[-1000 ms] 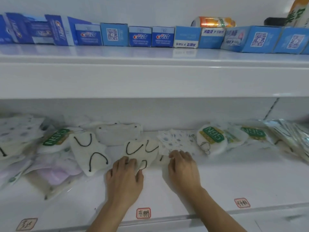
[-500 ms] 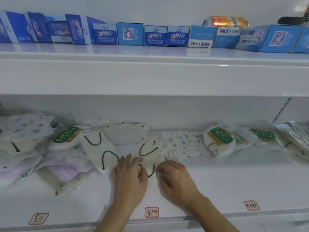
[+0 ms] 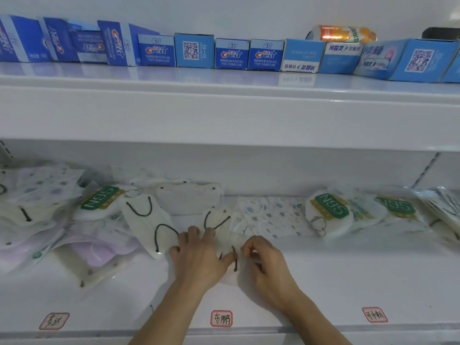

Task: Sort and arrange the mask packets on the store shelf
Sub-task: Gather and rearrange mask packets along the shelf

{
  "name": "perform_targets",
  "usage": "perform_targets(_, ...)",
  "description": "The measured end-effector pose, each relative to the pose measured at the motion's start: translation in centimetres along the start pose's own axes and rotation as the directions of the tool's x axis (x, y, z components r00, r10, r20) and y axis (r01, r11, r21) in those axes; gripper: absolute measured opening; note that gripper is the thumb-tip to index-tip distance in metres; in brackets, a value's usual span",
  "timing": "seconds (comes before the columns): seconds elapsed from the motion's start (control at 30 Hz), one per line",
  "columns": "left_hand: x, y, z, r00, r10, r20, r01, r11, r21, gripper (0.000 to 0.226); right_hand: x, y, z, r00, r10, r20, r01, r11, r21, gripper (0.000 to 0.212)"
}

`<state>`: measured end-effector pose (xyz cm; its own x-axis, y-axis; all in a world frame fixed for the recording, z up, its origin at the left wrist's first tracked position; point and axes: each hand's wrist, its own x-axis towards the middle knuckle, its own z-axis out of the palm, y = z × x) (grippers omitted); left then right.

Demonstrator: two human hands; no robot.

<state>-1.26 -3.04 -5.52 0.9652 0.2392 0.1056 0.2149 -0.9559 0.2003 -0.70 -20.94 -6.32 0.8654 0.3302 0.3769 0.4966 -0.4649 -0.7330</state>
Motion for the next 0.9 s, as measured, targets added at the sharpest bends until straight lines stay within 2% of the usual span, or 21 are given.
perform_targets(0.07,-0.1,0.0,0.5,0.997,0.025,-0.074,-0.028,0.999,-0.033,0.062,0.3,0.5,0.1,0.997,0.067,-0.034,-0.068,0.997,-0.048,0.041)
perform_targets(0.13,-0.2,0.0,0.9,0.984,0.05,-0.172,-0.065,0.994,-0.087,0.038,0.7,0.8,0.2,0.988,0.149,-0.03,-0.151,0.983,-0.101,0.05)
perform_targets(0.23,-0.1,-0.4,1.2,0.967,0.074,-0.242,-0.109,0.985,-0.134,0.012,1.0,0.5,0.9,0.98,0.2,-0.001,-0.197,0.963,-0.184,0.048)
perform_targets(0.37,0.4,-1.5,0.2,0.947,0.08,-0.311,-0.145,0.971,-0.19,0.014,2.5,0.3,1.3,0.957,0.289,-0.017,-0.287,0.938,-0.196,0.048)
perform_targets(0.47,-0.6,-1.7,-0.5,0.932,-0.011,-0.363,-0.096,0.956,-0.277,0.009,4.2,-0.5,1.3,0.89,0.456,0.022,-0.452,0.887,-0.092,0.054)
perform_targets(0.53,-1.8,-1.3,-0.7,0.915,-0.085,-0.395,-0.071,0.928,-0.365,0.008,4.7,-2.4,1.7,0.879,0.464,0.109,-0.47,0.882,0.041,0.062)
perform_targets(0.57,-2.5,-0.9,-0.7,0.91,-0.116,-0.399,-0.064,0.91,-0.409,0.009,4.9,-3.4,2.1,0.875,0.46,0.151,-0.481,0.861,0.163,0.061)
perform_targets(0.6,-3.1,-0.5,-0.7,0.908,-0.13,-0.399,-0.07,0.89,-0.45,0.01,4.9,-4.1,2.5,0.868,0.458,0.191,-0.496,0.81,0.312,0.055)
perform_targets(0.7,-4.5,0.4,-0.6,0.919,-0.096,-0.383,-0.121,0.854,-0.506,0.006,4.8,-4.7,3.9,0.844,0.468,0.26,-0.507,0.542,0.671,0.023)
perform_targets(0.73,-4.8,0.4,-0.7,0.924,-0.086,-0.372,-0.134,0.839,-0.527,0.006,4.8,-4.6,4.2,0.838,0.487,0.247,-0.493,0.481,0.725,0.018)
perform_targets(0.8,-5.3,-0.4,-1.3,0.924,-0.093,-0.37,-0.153,0.798,-0.582,0.017,4.6,-4.0,4.4,0.831,0.506,0.23,-0.466,0.411,0.783,0.026)
perform_targets(0.9,-5.3,-2.9,-2.1,0.845,-0.241,-0.476,-0.106,0.799,-0.592,0.016,4.8,-3.3,4.1,0.837,0.494,0.236,-0.45,0.375,0.811,0.042)
